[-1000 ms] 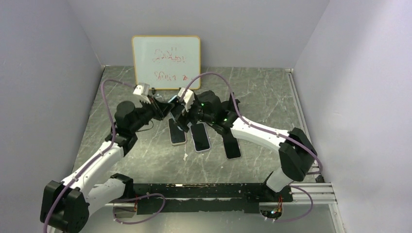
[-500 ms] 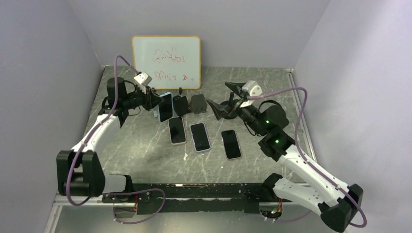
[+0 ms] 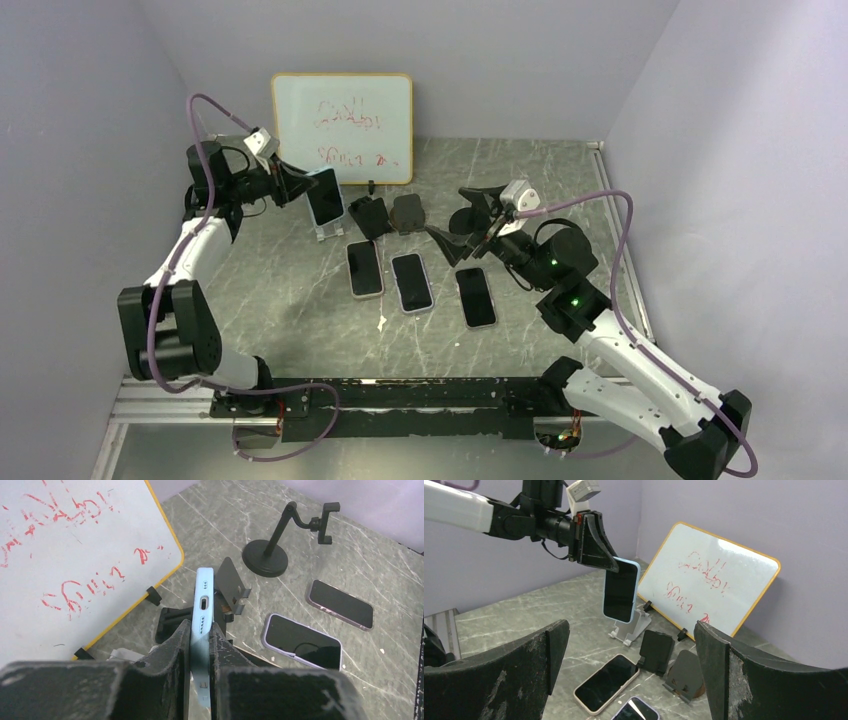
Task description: Place the phone on the phone stand
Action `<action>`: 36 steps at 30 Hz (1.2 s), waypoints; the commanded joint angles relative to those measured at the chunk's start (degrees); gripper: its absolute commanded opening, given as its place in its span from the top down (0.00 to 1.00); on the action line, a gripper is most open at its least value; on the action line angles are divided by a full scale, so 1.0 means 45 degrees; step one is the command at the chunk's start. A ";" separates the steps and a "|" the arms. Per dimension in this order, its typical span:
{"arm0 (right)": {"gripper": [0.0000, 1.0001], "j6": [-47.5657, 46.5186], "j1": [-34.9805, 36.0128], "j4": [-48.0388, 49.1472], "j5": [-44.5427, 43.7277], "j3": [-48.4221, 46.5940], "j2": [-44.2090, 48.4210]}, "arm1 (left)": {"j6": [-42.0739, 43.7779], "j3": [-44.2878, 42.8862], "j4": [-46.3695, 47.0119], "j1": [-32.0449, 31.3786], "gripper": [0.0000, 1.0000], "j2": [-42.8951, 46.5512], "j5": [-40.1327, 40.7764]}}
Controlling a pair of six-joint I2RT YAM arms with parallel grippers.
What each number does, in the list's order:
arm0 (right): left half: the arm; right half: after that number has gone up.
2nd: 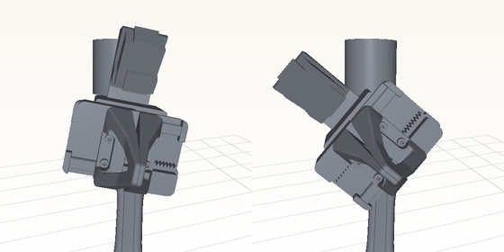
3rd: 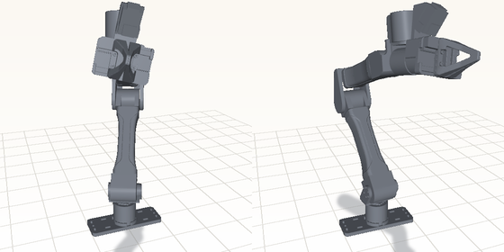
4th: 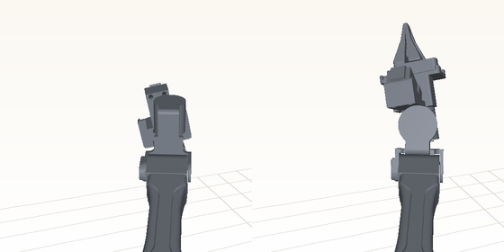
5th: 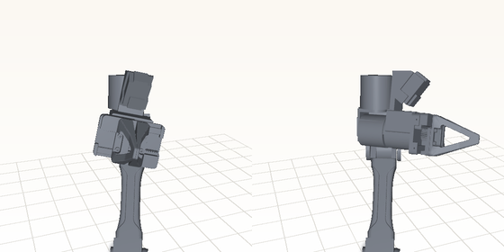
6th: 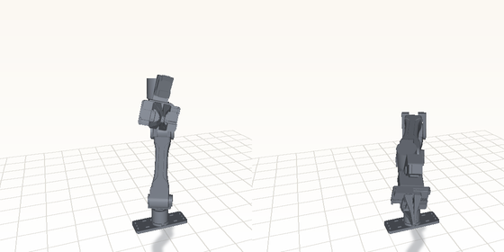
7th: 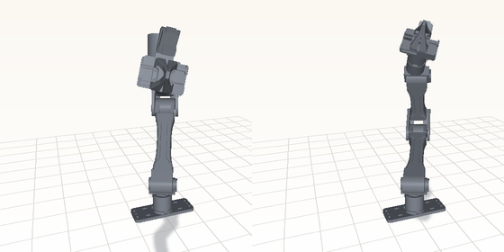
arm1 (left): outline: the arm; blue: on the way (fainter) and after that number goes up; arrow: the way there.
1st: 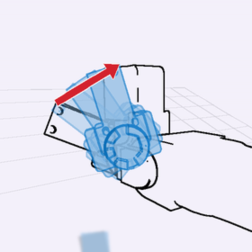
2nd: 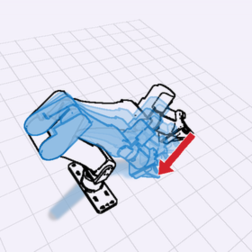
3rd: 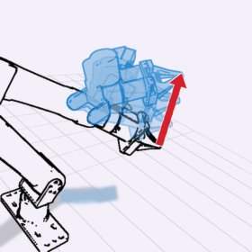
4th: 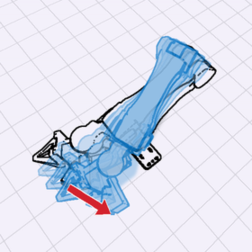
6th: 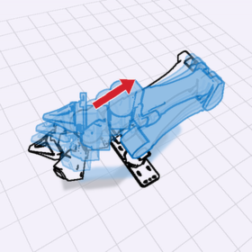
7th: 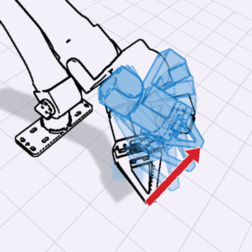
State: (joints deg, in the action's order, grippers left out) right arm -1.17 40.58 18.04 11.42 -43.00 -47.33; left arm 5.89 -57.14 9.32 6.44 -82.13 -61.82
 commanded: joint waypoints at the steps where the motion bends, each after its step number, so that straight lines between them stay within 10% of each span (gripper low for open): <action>1: 0.00 0.0109 0.0045 0.0041 0.0426 -0.0038 0.0136 | 0.0011 0.0054 0.1777 0.0479 0.95 -0.0737 -0.1422; 18: 0.00 -0.0111 0.0045 -0.0169 0.0737 -0.0266 -0.0569 | 0.2529 -0.1753 -0.0738 0.0698 0.95 -0.3872 -0.1438; 36: 0.00 -0.0195 0.0041 -0.0183 0.0916 -0.0288 -0.1007 | 0.0668 -0.1205 0.2873 0.0920 0.95 -0.4942 -0.1045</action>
State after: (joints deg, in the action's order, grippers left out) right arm -1.56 40.58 17.15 14.87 -43.05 -52.21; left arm 9.28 -63.40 13.32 9.32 -103.11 -65.82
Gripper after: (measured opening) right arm 0.997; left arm 0.165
